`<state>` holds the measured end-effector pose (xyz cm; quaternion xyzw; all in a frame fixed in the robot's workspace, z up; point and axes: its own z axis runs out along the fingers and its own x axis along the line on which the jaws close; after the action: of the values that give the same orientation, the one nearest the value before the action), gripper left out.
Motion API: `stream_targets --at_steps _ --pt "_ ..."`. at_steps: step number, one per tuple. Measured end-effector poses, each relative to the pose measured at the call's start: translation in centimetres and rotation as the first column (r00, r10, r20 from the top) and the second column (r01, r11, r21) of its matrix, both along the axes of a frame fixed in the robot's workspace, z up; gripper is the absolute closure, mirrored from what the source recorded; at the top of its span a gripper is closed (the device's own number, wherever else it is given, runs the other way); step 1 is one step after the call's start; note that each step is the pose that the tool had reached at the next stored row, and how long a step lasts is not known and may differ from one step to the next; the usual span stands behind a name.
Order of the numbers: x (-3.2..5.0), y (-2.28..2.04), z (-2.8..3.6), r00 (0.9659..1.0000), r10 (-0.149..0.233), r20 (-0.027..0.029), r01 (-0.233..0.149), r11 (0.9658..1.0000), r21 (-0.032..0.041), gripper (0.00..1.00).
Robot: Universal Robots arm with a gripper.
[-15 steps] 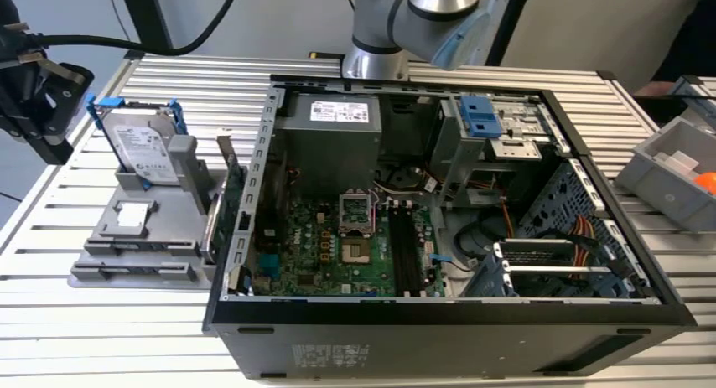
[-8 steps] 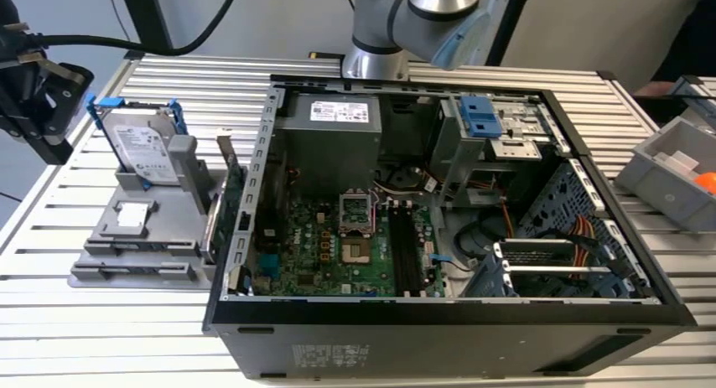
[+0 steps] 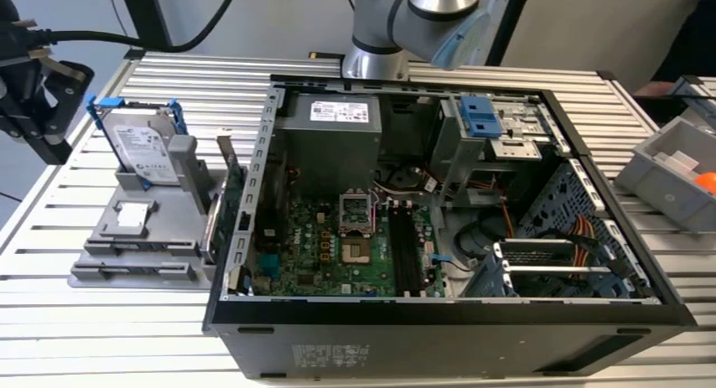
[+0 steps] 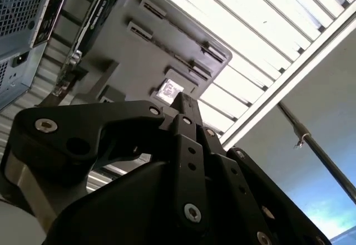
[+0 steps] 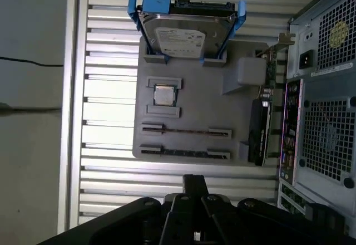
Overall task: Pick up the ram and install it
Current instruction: 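Pick up the ram and move it above insertion slot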
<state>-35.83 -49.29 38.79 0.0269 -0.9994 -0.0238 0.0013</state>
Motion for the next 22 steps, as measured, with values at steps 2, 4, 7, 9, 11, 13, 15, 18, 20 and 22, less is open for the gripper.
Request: stream_targets --at_steps 2,4,7,9,11,13,15,18,20,22 --pt "0.00 0.00 0.00 0.9997 0.022 -0.0001 -0.022 0.9997 0.0000 1.00" --pt "0.00 0.00 0.00 0.9989 0.047 0.0000 -0.047 0.9989 0.0000 1.00" --pt "0.00 0.00 0.00 0.9965 0.083 -0.0001 -0.083 0.9965 0.0000 1.00" --pt "0.00 0.00 0.00 0.9944 0.106 0.0000 -0.106 0.9944 0.0000 1.00" --pt "0.00 0.00 0.00 0.9936 0.113 0.0000 -0.113 0.9936 0.0000 1.00" --pt "0.00 0.00 0.00 0.9936 0.113 -0.0001 -0.113 0.9936 0.0000 1.00" --pt "0.00 0.00 0.00 0.9936 0.113 0.0000 -0.113 0.9936 0.0000 1.00" --pt "0.00 0.00 0.00 0.9936 0.113 0.0000 -0.113 0.9936 0.0000 1.00" --pt "0.00 0.00 0.00 0.9936 0.113 -0.0001 -0.113 0.9936 0.0000 1.00" --pt "0.00 0.00 0.00 0.9931 0.117 0.0000 -0.117 0.9931 -0.0002 1.00"
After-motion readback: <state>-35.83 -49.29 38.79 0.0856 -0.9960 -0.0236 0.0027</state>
